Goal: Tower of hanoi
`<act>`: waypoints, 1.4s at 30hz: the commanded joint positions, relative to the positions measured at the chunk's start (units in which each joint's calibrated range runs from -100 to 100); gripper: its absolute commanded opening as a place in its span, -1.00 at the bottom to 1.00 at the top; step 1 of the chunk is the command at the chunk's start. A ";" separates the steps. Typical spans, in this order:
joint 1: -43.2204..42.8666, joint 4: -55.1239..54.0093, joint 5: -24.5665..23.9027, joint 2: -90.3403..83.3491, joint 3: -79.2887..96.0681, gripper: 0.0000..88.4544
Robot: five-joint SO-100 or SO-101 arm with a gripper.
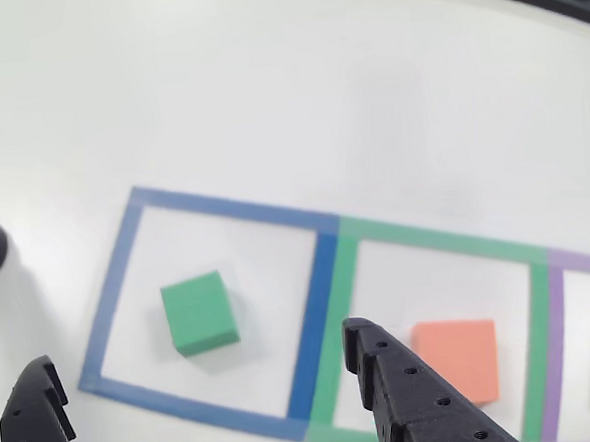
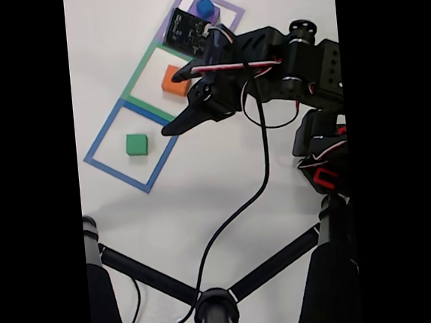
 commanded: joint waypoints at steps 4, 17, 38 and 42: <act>-1.79 -22.46 0.59 1.88 12.18 -0.22; -3.39 -58.15 0.59 18.79 28.27 -0.19; -5.29 -96.92 0.59 56.77 25.72 -0.19; -5.52 -100.00 0.59 61.74 23.36 -0.19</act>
